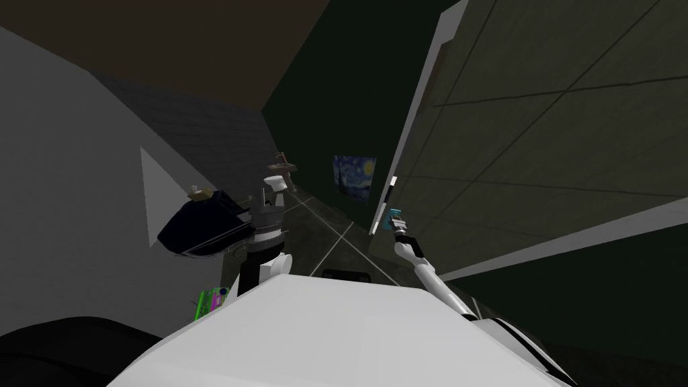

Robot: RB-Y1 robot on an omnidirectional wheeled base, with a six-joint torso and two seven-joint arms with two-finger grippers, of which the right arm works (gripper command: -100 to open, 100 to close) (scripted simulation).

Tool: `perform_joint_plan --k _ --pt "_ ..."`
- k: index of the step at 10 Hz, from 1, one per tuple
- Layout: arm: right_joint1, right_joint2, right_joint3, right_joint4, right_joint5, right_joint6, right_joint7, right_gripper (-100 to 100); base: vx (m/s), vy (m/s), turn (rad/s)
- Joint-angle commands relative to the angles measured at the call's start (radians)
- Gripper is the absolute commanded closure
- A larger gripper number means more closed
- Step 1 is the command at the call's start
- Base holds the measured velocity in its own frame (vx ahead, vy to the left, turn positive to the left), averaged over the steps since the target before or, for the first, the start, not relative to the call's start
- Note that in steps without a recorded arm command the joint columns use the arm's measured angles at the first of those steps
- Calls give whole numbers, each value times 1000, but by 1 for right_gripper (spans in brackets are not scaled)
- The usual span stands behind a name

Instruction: Pull the door open

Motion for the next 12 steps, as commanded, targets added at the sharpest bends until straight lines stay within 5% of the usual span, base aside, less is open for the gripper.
perform_joint_plan --k 1,12 --pt "7 -16 25 -12 -1 -1 -26 100 -246 -88 143" --pt "54 -113 144 -81 -6 -25 -127 100 -209 -73 125"
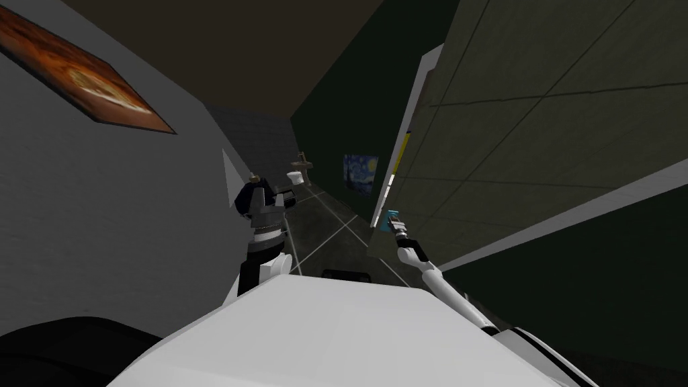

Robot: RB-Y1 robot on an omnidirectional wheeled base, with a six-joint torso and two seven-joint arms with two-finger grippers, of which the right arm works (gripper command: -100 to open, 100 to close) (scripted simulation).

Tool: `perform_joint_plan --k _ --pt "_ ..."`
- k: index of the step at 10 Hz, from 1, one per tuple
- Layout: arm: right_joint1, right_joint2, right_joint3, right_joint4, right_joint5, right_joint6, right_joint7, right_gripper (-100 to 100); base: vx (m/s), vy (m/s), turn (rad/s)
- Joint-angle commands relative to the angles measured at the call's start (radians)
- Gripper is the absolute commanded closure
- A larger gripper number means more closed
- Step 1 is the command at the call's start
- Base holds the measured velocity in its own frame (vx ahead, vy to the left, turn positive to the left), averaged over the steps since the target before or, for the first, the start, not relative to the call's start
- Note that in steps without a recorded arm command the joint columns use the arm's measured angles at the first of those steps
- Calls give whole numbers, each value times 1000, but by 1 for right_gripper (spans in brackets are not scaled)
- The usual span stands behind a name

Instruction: Pull the door open

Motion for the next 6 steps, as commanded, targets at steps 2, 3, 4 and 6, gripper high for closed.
perform_joint_plan --k 2,3,4,6 --pt "9 -21 27 -18 0 -10 -22 100 -188 -75 92" --pt "12 -28 35 -24 0 -13 -29 100 -169 -78 79" --pt "13 -23 29 -21 -1 -8 -22 100 -72 -33 30" --pt "23 -41 59 -41 5 -15 -39 100 -186 -58 87"
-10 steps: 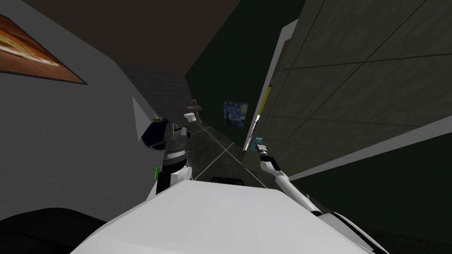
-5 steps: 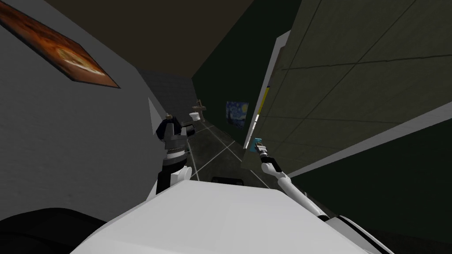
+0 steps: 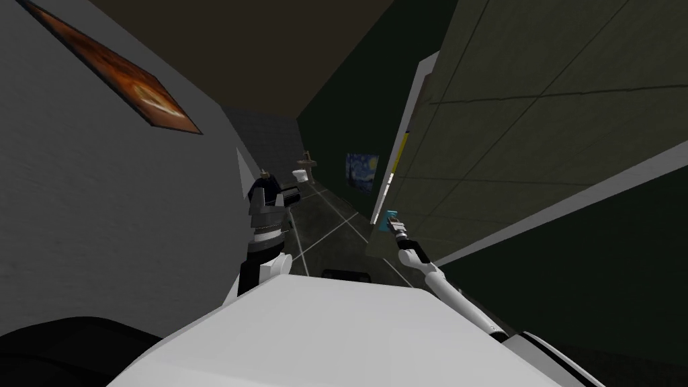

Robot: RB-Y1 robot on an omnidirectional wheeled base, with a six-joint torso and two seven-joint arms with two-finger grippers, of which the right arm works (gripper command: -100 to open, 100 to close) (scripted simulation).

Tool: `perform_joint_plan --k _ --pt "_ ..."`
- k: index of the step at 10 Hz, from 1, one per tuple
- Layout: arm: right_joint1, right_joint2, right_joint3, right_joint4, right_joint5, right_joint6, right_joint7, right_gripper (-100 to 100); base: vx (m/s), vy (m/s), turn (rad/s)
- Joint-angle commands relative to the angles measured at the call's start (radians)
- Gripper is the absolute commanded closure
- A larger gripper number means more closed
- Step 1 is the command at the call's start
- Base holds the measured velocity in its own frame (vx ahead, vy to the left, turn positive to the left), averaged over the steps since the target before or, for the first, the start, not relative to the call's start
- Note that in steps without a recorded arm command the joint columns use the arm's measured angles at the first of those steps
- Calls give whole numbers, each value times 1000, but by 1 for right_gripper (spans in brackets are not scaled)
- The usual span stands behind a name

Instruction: Pull the door open

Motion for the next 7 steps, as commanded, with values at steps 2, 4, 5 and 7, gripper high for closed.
perform_joint_plan --k 2,4,5,7 --pt "13 -23 43 -23 9 -15 -26 100 -193 -75 86" --pt "22 -45 73 -46 15 -26 -45 100 -197 -121 95" --pt "27 -54 86 -57 18 -31 -53 100 -211 -140 95" --pt "33 -68 106 -72 22 -37 -65 100 -196 -101 73"
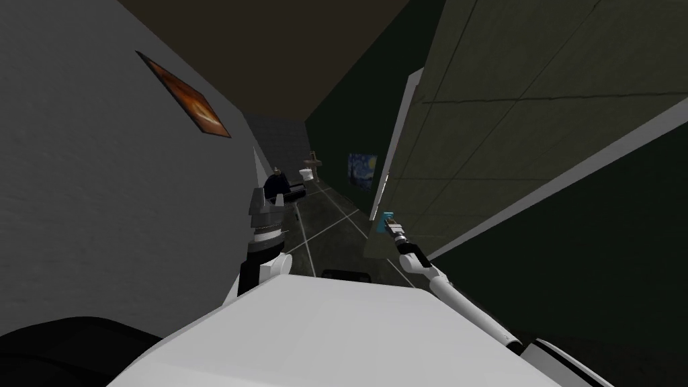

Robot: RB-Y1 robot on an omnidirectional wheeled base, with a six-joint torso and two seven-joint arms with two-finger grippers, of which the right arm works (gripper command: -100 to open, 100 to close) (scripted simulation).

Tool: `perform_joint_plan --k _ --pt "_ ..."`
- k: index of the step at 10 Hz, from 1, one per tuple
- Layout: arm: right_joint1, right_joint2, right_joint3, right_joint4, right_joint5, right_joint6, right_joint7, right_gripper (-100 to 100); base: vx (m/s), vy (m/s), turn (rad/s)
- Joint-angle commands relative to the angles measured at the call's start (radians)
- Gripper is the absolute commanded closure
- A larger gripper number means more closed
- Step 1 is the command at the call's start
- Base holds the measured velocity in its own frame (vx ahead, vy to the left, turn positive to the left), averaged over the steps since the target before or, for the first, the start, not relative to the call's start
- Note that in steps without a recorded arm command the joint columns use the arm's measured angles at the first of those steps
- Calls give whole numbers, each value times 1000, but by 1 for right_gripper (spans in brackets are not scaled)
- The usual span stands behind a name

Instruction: Pull the door open

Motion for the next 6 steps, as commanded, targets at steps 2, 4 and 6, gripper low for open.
perform_joint_plan --k 2,4,6 --pt "11 -13 15 -13 2 -6 -7 100 -77 -46 100" --pt "23 -31 31 -31 5 -18 -18 100 -128 -135 223" --pt "37 -53 51 -52 8 -33 -30 100 -182 -122 167"
